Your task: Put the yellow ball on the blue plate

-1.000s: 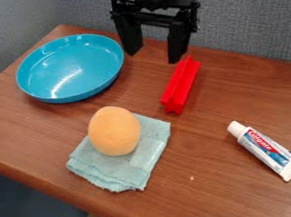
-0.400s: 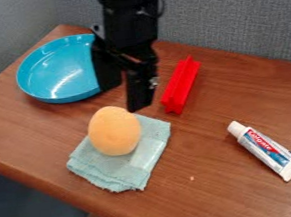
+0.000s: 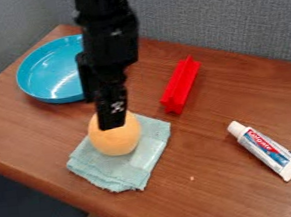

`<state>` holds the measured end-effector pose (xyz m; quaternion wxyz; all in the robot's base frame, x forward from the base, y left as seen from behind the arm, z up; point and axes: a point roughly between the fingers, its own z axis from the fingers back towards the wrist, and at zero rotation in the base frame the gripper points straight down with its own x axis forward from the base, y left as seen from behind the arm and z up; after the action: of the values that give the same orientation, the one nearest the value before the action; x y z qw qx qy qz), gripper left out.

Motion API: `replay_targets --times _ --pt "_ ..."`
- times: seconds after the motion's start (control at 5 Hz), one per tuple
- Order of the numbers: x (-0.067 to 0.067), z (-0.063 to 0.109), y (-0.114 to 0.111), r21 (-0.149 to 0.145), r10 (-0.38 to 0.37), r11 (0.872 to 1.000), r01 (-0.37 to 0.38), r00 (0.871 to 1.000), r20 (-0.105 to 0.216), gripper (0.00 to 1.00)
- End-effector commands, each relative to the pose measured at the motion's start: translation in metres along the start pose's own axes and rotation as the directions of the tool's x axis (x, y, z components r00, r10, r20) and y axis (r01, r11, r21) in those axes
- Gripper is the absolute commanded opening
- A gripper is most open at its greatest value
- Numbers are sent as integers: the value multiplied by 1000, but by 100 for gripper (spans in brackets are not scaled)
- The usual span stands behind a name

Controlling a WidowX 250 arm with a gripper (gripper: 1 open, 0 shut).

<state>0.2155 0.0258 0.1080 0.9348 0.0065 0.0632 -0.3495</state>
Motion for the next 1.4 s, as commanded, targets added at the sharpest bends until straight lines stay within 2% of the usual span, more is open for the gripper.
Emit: replay_targets --times 0.0,0.4,0.8,1.2 --pt "-5 -4 5 37 -39 999 38 999 16 100" --pt "-1 -31 -1 41 -91 995 91 996 13 100" --pt "6 -34 -1 51 -107 993 108 994 -23 100" --pt "6 -32 3 52 -114 992 116 993 -27 100"
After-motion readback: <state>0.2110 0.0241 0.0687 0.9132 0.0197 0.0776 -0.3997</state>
